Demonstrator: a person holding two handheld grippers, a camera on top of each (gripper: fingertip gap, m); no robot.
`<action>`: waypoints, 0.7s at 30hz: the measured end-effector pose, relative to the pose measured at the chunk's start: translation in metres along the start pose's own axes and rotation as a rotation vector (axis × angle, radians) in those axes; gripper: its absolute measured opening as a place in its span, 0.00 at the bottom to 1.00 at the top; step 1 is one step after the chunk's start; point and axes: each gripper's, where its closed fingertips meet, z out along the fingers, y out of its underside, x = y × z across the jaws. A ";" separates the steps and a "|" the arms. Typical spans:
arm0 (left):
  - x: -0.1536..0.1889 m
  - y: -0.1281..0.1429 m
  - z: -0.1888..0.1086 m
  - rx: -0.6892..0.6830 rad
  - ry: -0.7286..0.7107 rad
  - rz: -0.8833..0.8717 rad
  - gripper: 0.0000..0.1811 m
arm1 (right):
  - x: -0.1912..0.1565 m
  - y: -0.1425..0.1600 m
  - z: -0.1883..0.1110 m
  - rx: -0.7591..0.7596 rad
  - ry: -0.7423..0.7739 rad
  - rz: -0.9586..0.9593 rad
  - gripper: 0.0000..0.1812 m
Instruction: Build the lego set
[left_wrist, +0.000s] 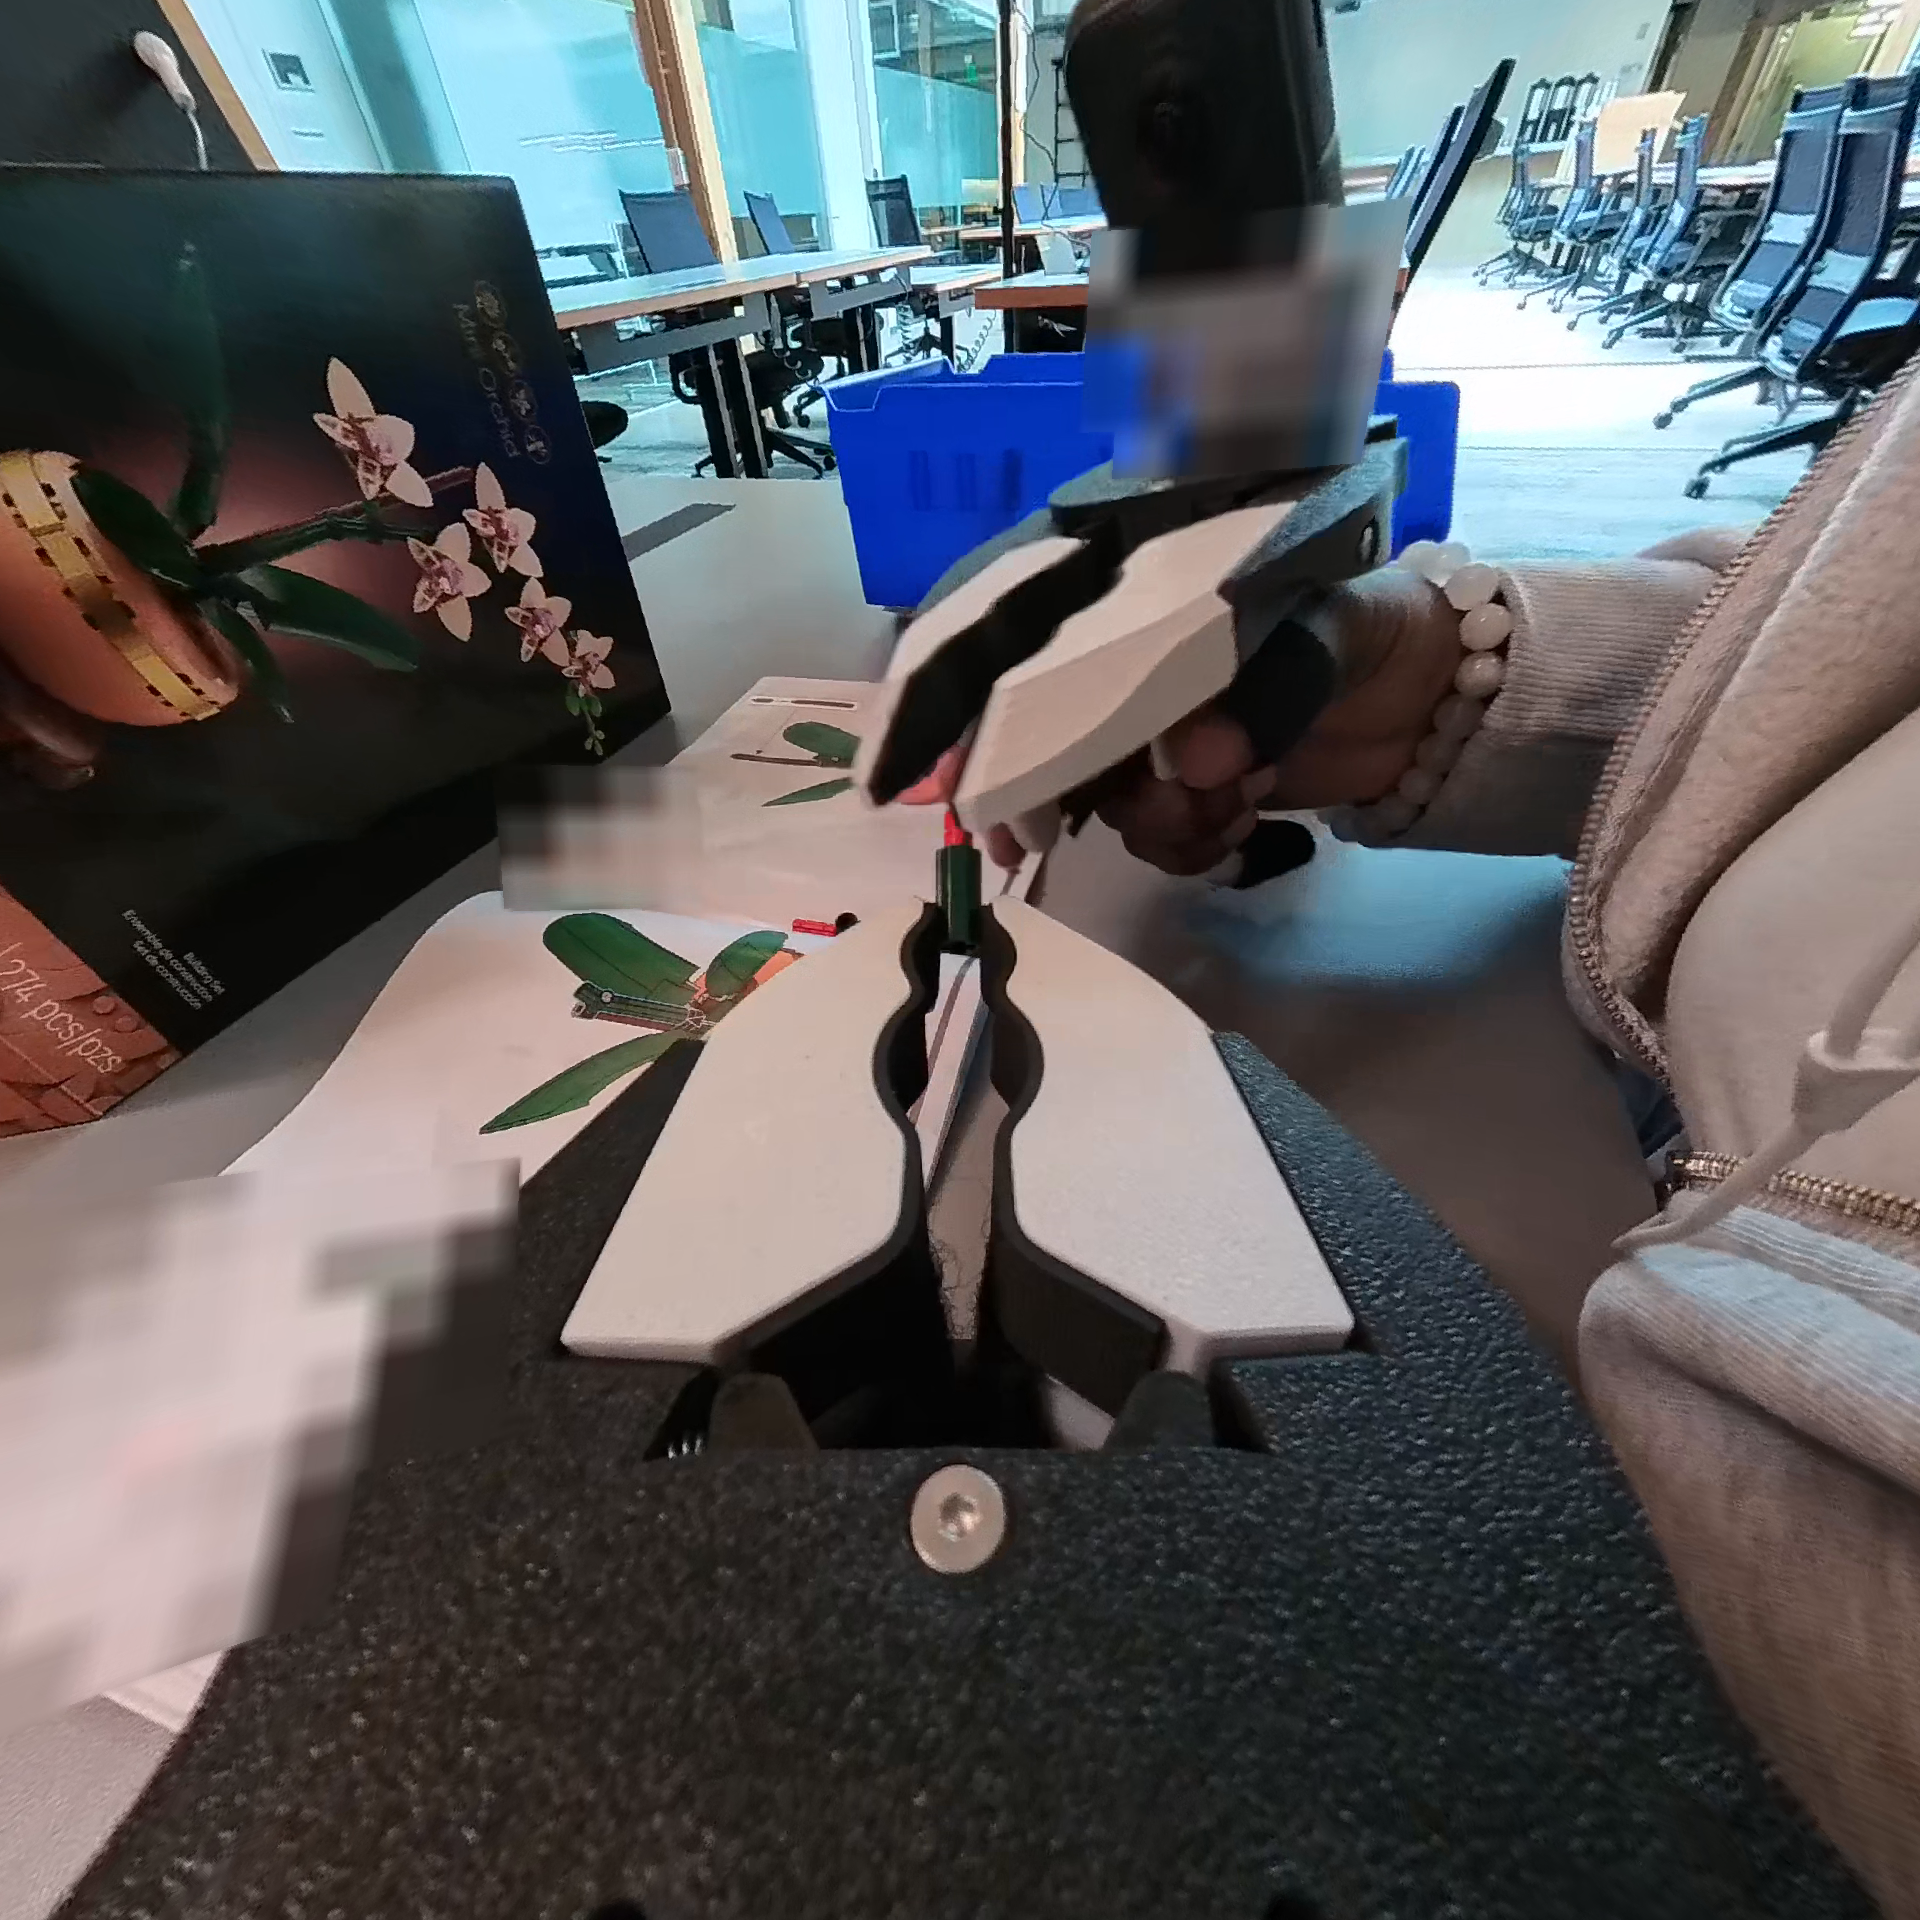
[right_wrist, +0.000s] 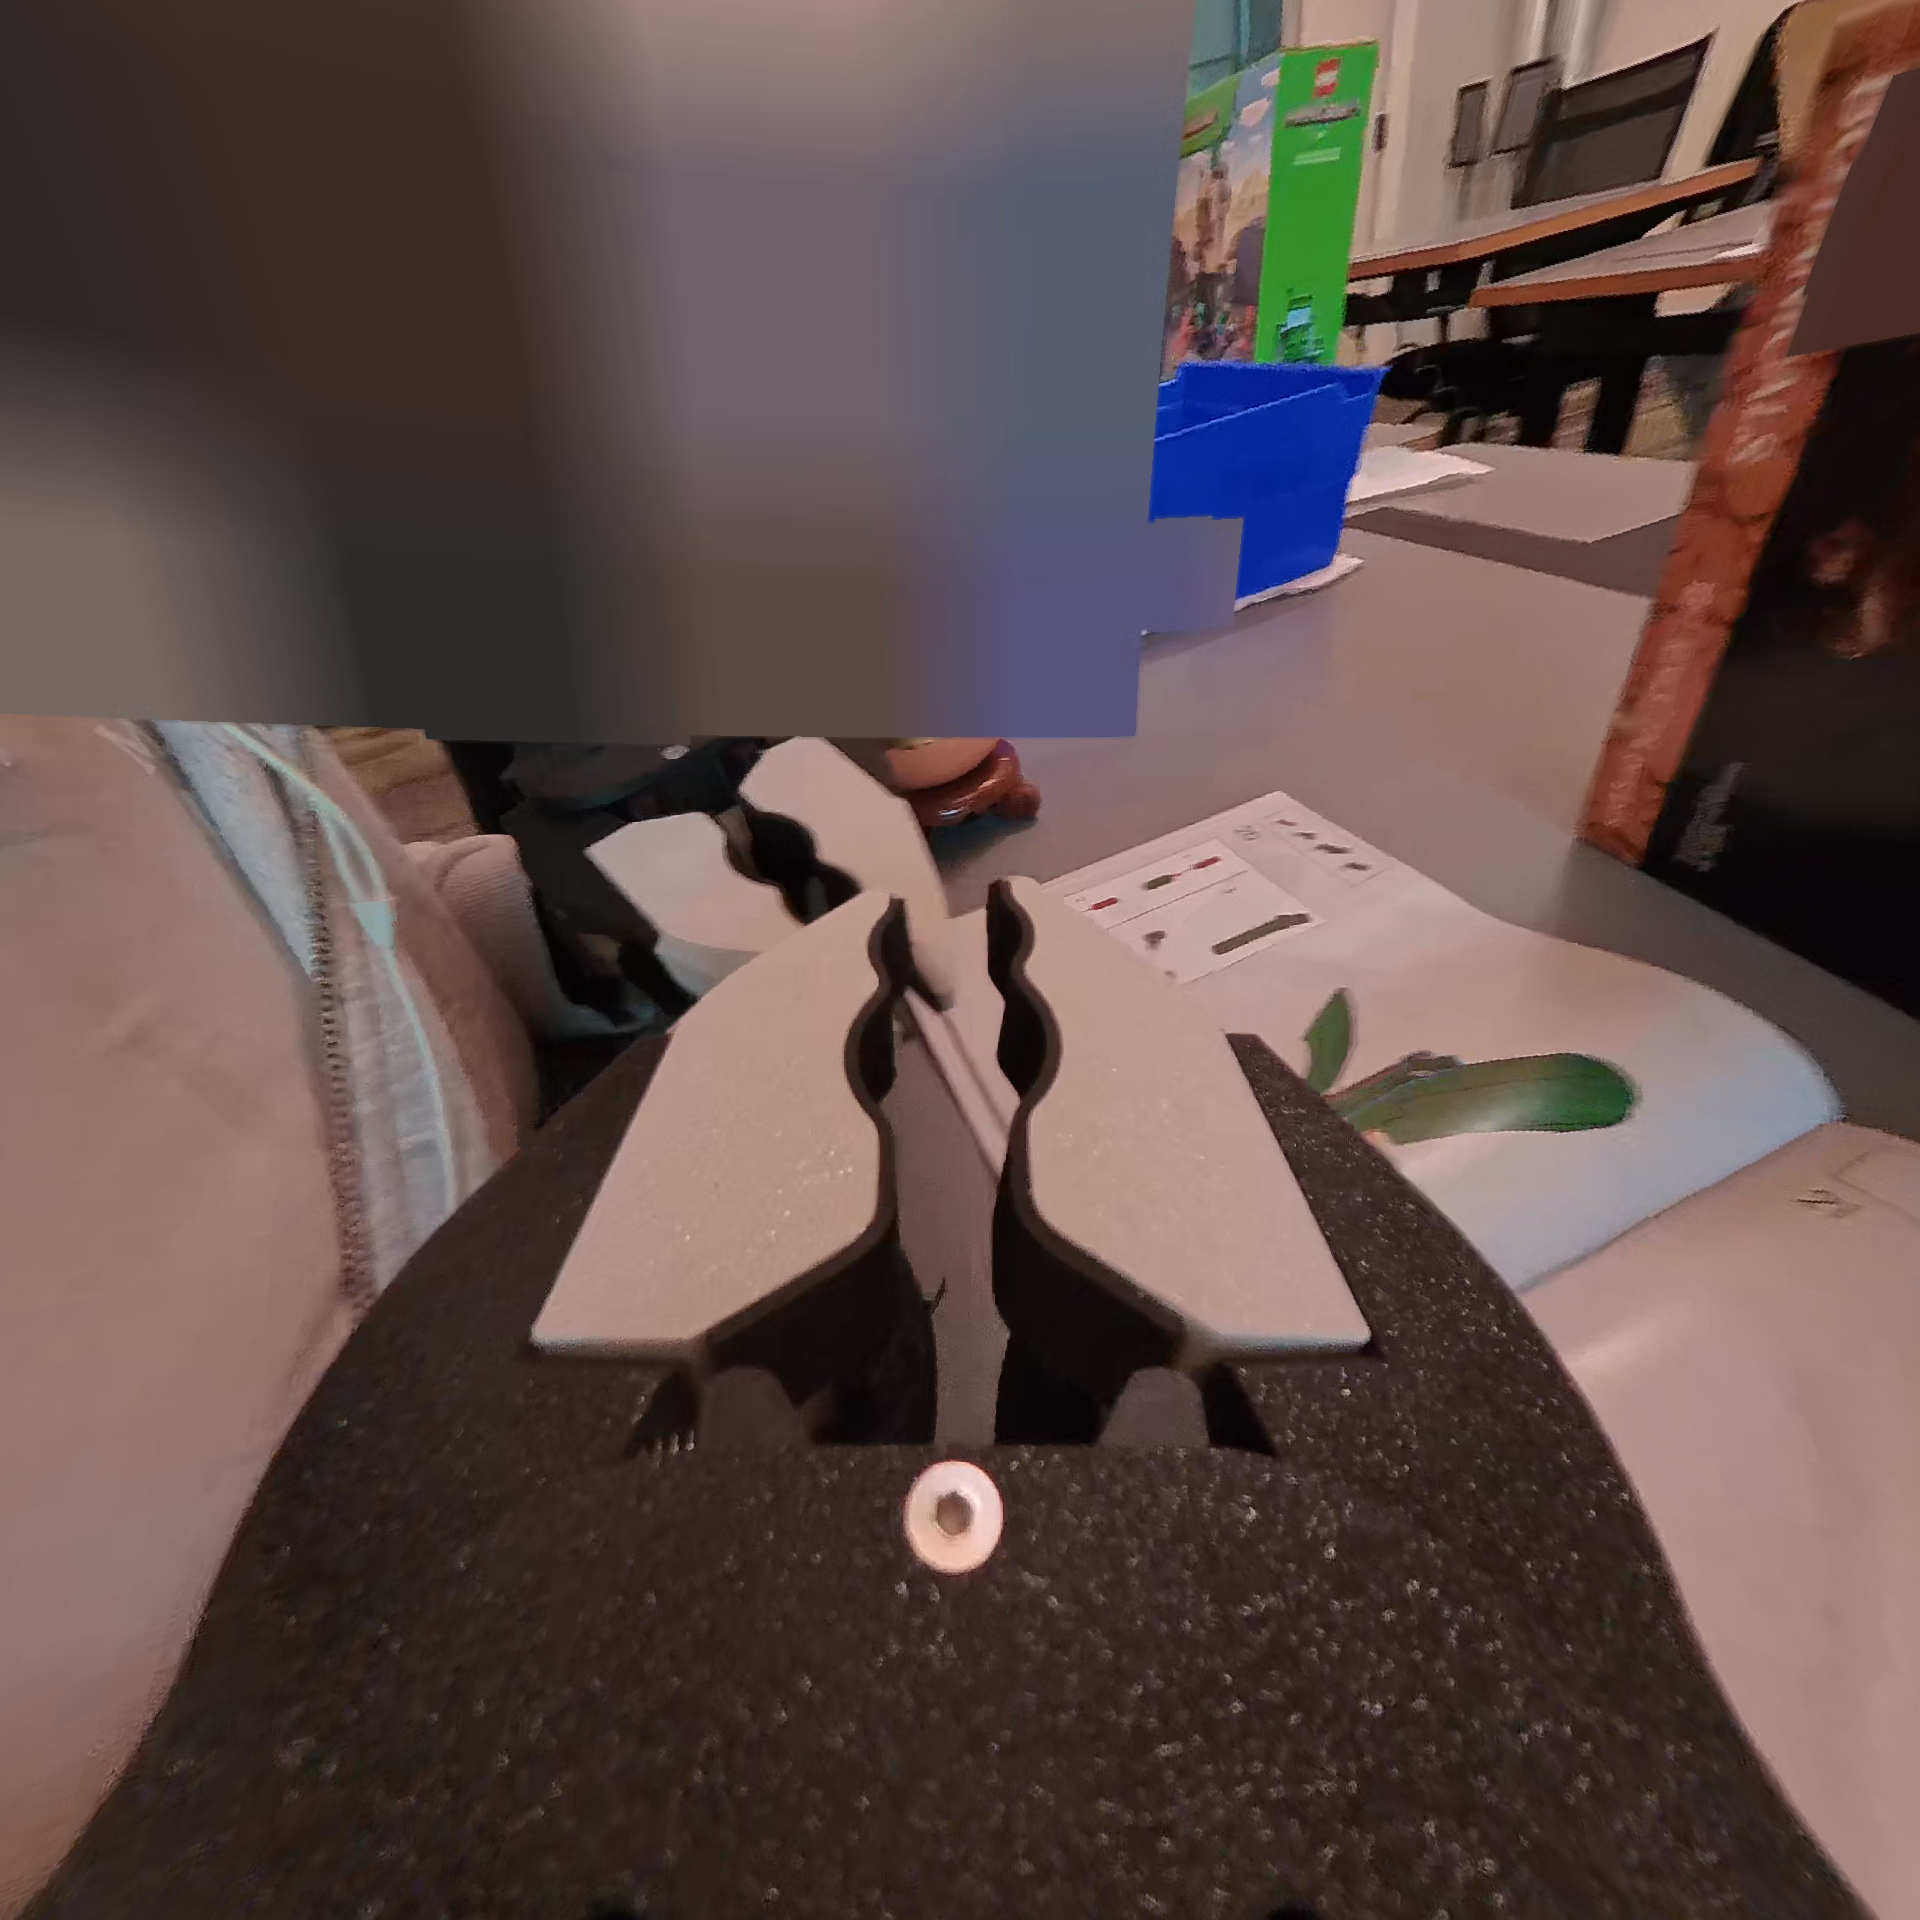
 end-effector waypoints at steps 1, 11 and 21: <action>0.000 0.000 0.000 0.001 0.002 -0.002 0.03 | 0.008 -0.003 -0.001 -0.005 0.040 -0.025 0.07; -0.002 0.000 -0.001 0.004 -0.005 -0.012 0.03 | 0.054 -0.014 0.002 -0.168 0.224 -0.288 0.14; -0.008 -0.002 -0.002 0.016 -0.038 -0.030 0.03 | 0.031 -0.012 0.002 -0.120 0.089 -0.185 0.10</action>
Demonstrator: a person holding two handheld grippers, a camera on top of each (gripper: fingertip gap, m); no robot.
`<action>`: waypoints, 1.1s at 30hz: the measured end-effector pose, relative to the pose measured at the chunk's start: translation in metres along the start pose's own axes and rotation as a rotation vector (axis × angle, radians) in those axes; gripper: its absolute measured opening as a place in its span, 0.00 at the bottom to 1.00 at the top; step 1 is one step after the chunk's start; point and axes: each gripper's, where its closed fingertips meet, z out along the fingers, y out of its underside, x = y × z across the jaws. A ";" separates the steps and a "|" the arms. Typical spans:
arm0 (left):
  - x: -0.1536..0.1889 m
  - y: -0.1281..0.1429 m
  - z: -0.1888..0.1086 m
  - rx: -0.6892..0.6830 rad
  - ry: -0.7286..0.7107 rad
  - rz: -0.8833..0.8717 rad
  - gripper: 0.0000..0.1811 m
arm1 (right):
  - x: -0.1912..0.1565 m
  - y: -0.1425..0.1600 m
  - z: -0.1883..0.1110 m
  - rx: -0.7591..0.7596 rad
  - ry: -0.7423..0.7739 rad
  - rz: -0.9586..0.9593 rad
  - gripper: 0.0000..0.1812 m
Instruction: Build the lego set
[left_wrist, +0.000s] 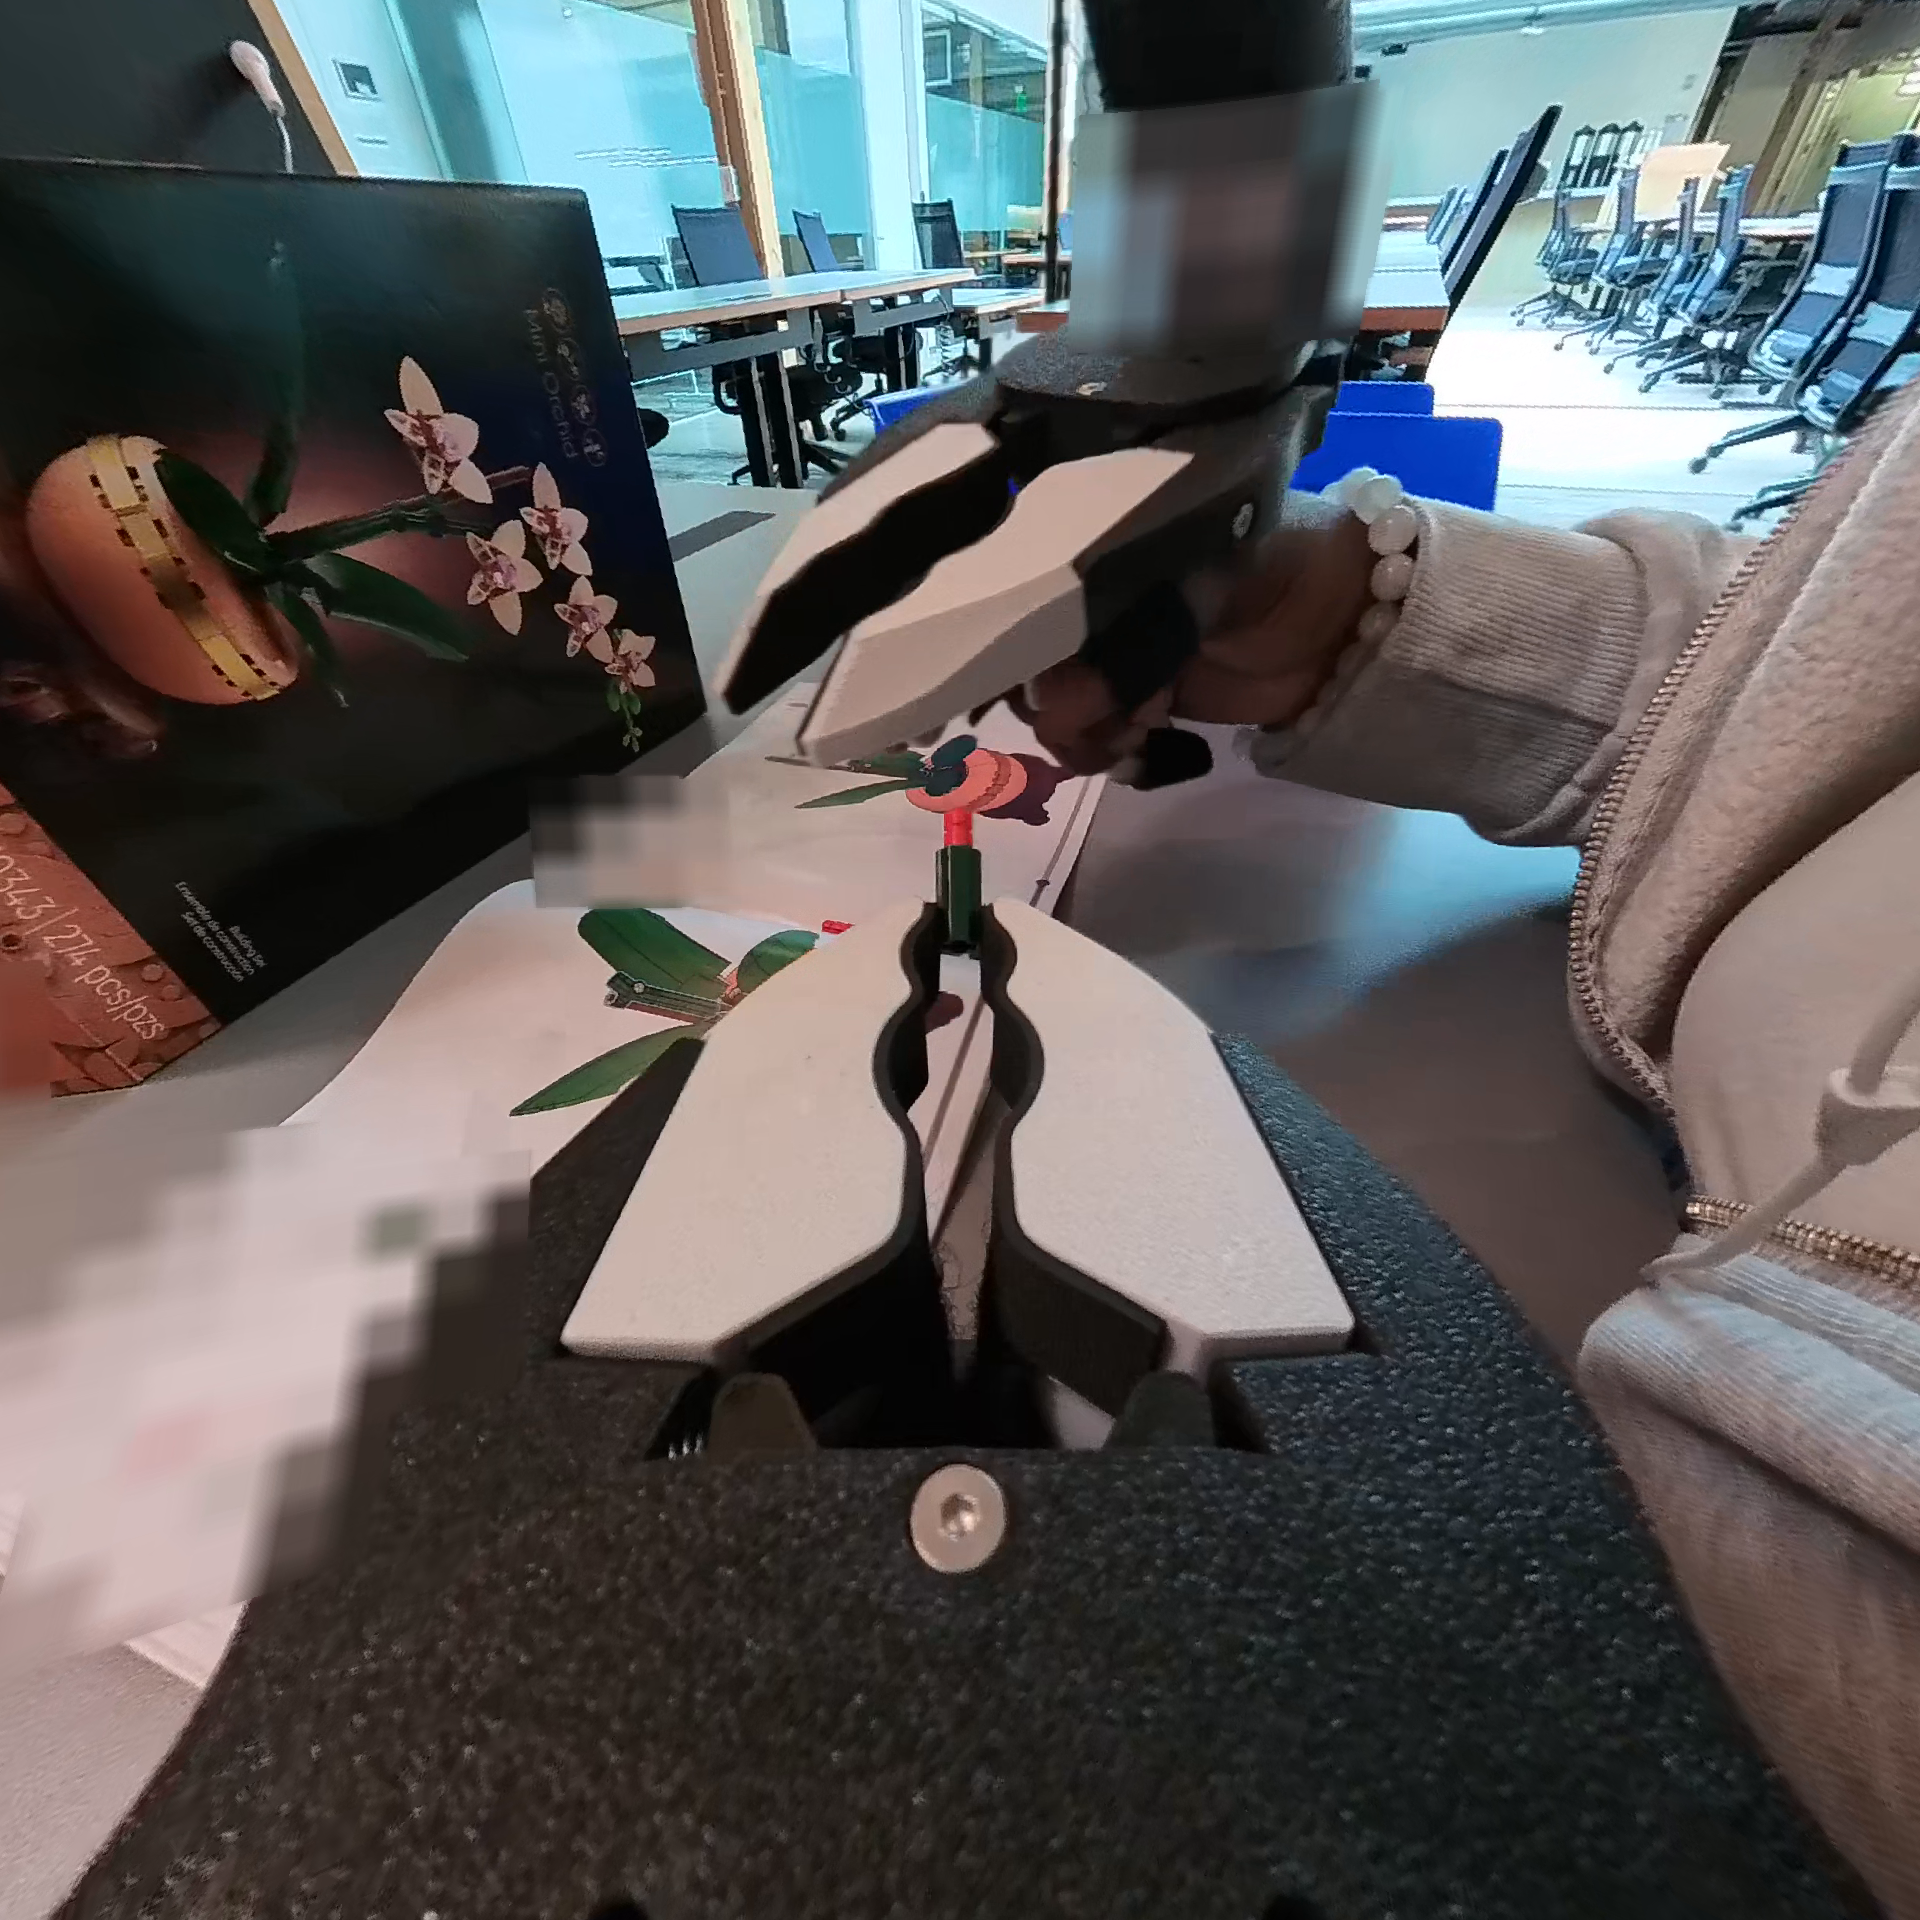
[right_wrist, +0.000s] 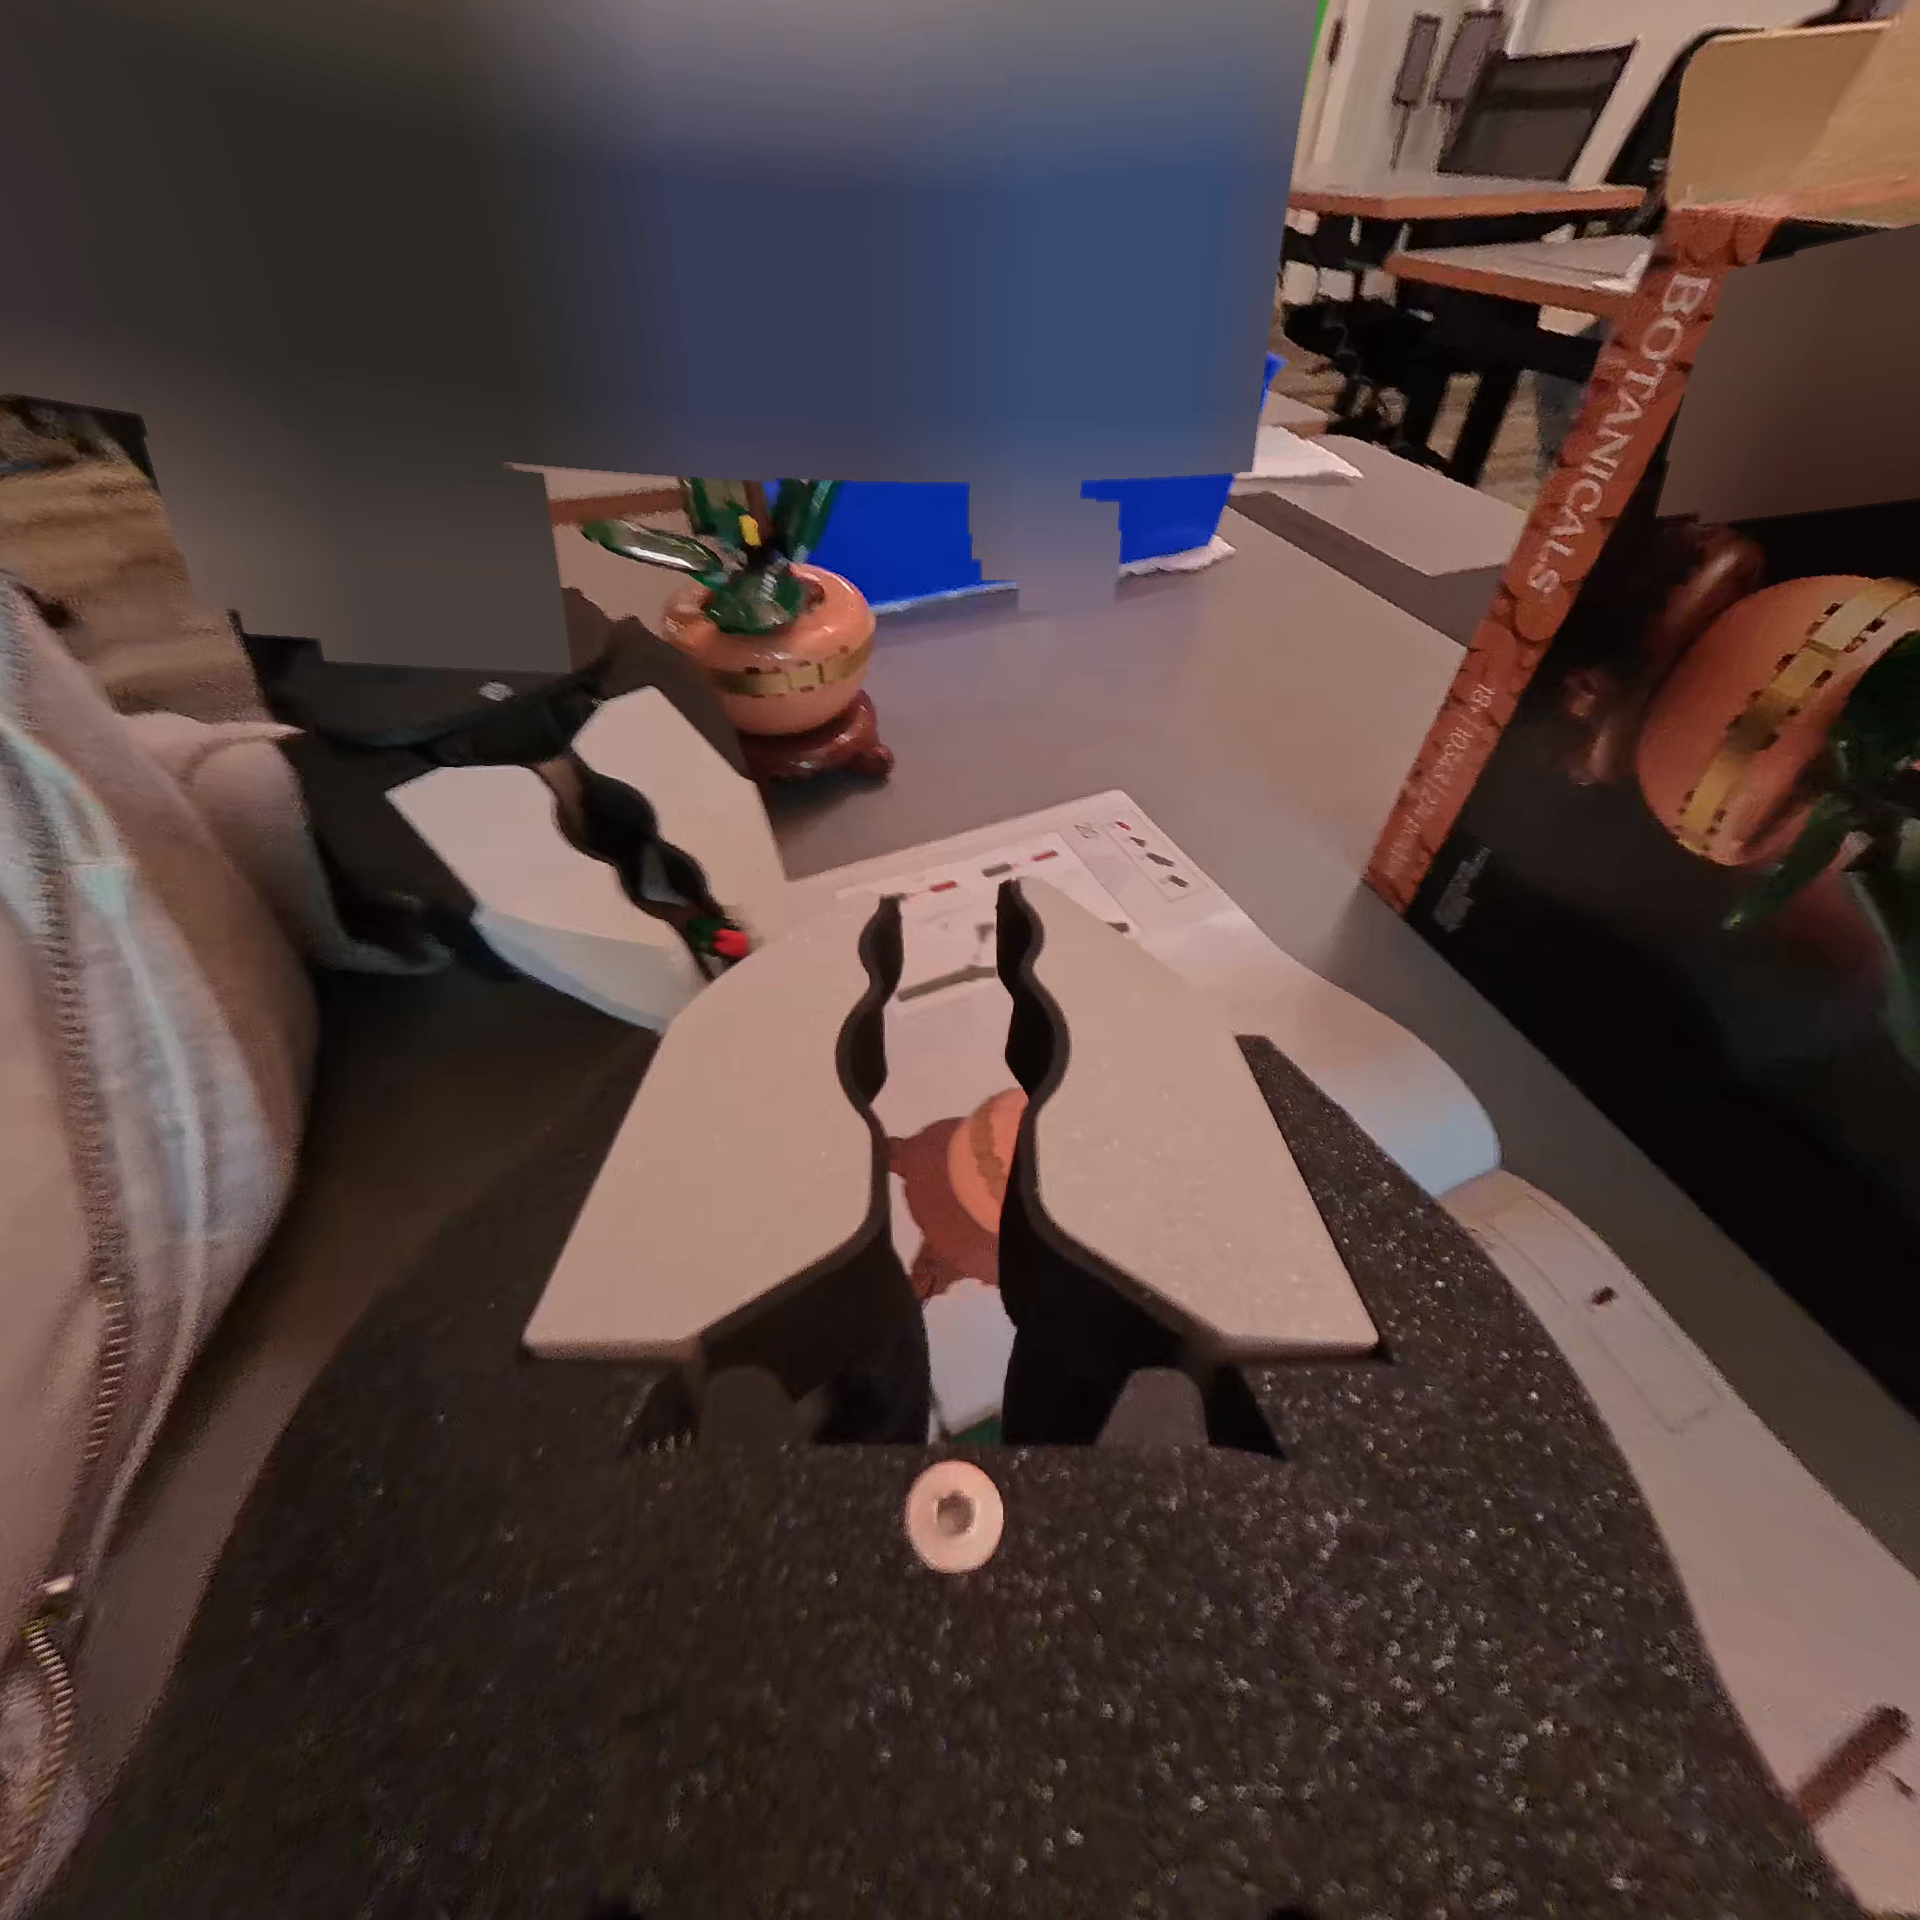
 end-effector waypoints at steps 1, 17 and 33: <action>-0.001 0.000 0.000 0.001 -0.007 -0.001 0.03 | -0.005 -0.002 -0.002 0.031 -0.033 0.018 0.10; -0.004 -0.001 -0.002 0.012 -0.025 -0.004 0.03 | -0.025 -0.008 -0.001 0.148 -0.156 0.179 0.12; -0.022 -0.017 -0.012 0.140 -0.110 -0.092 0.03 | -0.039 -0.013 0.020 0.157 -0.312 0.343 0.12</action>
